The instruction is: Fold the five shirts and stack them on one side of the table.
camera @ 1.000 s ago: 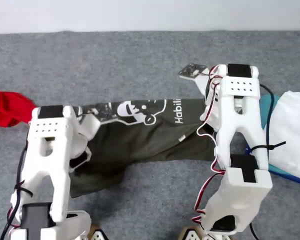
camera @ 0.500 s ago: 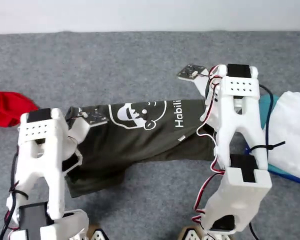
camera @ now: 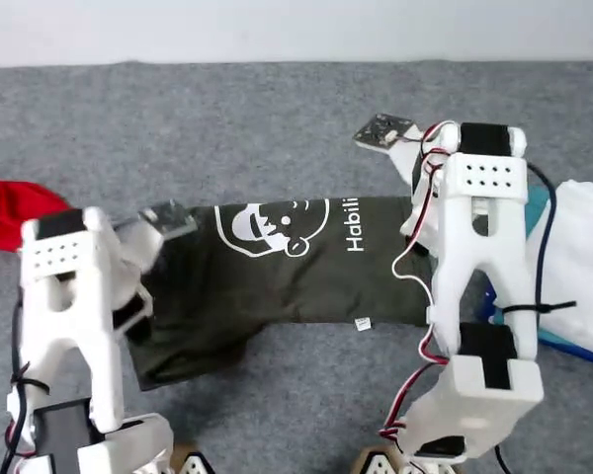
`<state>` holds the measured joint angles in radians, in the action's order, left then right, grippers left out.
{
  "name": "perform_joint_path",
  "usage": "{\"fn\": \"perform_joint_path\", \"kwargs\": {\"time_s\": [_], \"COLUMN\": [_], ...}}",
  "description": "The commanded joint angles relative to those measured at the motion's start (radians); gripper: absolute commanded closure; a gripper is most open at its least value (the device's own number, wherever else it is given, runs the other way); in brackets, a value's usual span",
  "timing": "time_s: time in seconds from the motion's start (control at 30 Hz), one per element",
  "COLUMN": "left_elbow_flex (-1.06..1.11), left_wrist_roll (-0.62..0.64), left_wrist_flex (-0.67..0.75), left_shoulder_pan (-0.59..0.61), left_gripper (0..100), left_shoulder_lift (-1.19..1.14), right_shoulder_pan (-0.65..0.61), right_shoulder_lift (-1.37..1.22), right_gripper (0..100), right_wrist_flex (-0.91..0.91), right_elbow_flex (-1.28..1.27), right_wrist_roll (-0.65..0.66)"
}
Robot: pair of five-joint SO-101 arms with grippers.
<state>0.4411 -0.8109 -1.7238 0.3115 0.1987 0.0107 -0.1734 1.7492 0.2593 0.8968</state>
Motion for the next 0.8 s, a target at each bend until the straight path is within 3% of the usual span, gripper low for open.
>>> {"fn": "perform_joint_path", "kwargs": {"time_s": [0.0, 0.2, 0.37, 0.57, 0.77], "left_elbow_flex": [-0.176, -0.189, -0.186, -0.26, -0.401], "left_wrist_roll": [0.081, 0.299, 0.459, 0.508, 0.523], "left_wrist_flex": [0.003, 0.235, 0.379, 0.496, 0.503], "left_shoulder_pan": [0.021, -0.025, -0.089, -0.1, -0.08], "left_gripper": [90, 98, 99, 99, 99], "left_shoulder_lift": [0.031, -0.005, -0.193, -0.437, -0.568], "right_shoulder_pan": [-0.007, -0.054, -0.079, -0.073, -0.045], "right_shoulder_lift": [0.038, -0.12, -0.274, -0.423, -0.489], "right_gripper": [83.1, 99.8, 98.9, 98.8, 98.9], "right_wrist_flex": [-0.051, -0.36, -0.547, -0.702, -0.816], "right_elbow_flex": [0.049, 0.051, 0.054, 0.054, 0.054], "right_wrist_roll": [-0.005, -0.206, -0.316, -0.319, -0.315]}}
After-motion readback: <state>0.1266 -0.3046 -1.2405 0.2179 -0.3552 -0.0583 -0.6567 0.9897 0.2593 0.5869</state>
